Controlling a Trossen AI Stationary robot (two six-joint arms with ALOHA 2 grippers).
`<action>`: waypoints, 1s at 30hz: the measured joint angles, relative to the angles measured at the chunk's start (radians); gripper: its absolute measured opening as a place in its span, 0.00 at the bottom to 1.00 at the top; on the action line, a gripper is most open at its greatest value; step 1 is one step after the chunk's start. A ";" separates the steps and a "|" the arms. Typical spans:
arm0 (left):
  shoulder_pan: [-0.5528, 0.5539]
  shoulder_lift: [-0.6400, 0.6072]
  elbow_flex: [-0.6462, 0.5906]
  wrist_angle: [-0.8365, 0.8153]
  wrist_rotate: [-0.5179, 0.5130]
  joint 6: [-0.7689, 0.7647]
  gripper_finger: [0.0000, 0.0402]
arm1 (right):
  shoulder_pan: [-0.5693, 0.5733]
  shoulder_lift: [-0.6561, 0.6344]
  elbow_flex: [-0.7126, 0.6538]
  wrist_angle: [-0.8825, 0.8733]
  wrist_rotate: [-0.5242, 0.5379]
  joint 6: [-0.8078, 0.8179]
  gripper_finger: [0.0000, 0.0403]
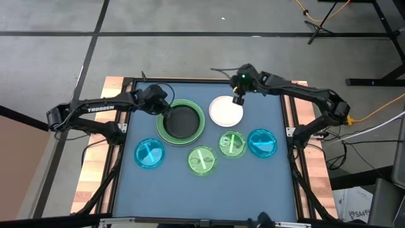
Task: Stack plastic plates
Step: Stack the white plate on top of the black plate
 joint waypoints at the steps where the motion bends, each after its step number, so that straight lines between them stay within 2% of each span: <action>1: -0.008 0.000 0.000 0.015 0.001 0.000 0.21 | -0.021 0.000 0.000 -0.020 -0.011 0.015 0.15; 10: -0.078 0.000 -0.001 0.104 0.001 0.000 0.21 | -0.158 0.000 0.000 -0.191 -0.129 0.070 0.15; 18: -0.111 0.000 -0.001 0.106 -0.009 0.016 0.21 | -0.178 0.000 0.000 -0.196 -0.260 0.047 0.15; 22: -0.126 0.000 -0.001 0.107 -0.043 0.017 0.21 | -0.177 0.020 0.000 -0.192 -0.322 0.043 0.21; 30: -0.134 0.000 0.000 0.107 -0.055 0.018 0.21 | -0.177 0.115 0.000 -0.186 -0.300 0.067 0.35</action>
